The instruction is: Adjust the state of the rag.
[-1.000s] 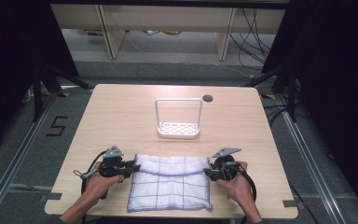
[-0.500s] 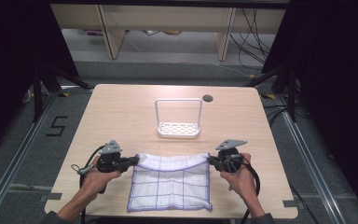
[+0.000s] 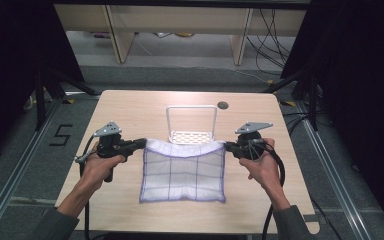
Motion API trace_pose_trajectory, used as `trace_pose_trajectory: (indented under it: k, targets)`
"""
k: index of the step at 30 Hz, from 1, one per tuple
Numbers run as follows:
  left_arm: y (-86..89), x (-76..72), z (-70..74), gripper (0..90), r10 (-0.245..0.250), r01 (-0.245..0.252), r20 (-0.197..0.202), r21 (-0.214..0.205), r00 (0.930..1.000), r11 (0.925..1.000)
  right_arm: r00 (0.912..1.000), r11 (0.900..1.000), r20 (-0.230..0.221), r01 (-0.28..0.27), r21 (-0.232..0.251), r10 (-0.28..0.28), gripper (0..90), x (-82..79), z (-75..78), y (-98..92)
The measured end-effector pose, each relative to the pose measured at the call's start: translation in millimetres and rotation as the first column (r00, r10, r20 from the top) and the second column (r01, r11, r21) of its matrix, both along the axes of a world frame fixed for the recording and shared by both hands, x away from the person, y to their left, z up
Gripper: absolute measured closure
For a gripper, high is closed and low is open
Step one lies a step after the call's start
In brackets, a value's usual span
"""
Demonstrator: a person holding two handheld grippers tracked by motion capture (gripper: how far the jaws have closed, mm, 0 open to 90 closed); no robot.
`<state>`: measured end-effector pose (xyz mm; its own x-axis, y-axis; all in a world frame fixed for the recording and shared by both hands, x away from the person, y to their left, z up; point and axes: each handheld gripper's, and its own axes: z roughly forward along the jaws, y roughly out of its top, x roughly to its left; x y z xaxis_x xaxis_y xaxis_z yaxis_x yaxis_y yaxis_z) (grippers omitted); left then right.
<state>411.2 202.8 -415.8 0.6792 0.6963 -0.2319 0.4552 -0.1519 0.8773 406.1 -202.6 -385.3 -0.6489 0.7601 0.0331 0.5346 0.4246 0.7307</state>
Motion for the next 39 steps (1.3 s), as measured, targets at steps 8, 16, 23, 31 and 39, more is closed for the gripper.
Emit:
trace_pose_trajectory:
  k: [8,16,23,31,39]
  targets:
    - [1.0,-19.1,-28.7,87.7,-0.056,0.057,-0.057,0.027,0.9968,0.998,0.9992,0.9993,-0.013,-0.037,-0.007,0.037,87.8,-17.0,-16.6,7.0]
    - [11.9,-41.8,-56.2,87.6,-0.068,0.071,-0.114,0.021,0.9911,0.9973,0.9959,0.9993,-0.083,-0.036,0.014,0.037,87.8,-41.7,-43.5,1.5]
    - [7.8,-48.7,-81.0,87.3,-0.081,0.095,-0.15,0.083,0.9853,0.9921,0.992,0.9971,-0.103,-0.075,-0.008,0.074,87.7,-53.4,-70.3,2.4]
    - [2.4,-49.0,-95.0,86.4,-0.054,0.075,-0.149,0.14,0.9874,0.9872,0.9853,0.9978,-0.159,-0.064,-0.018,0.061,87.5,-57.8,-95.4,-0.1]
    - [3.3,-49.7,-100.2,79.7,-0.071,0.101,-0.183,0.164,0.9805,0.9813,0.9815,0.9969,-0.18,-0.072,-0.032,0.066,85.8,-59.4,-104.2,-0.8]
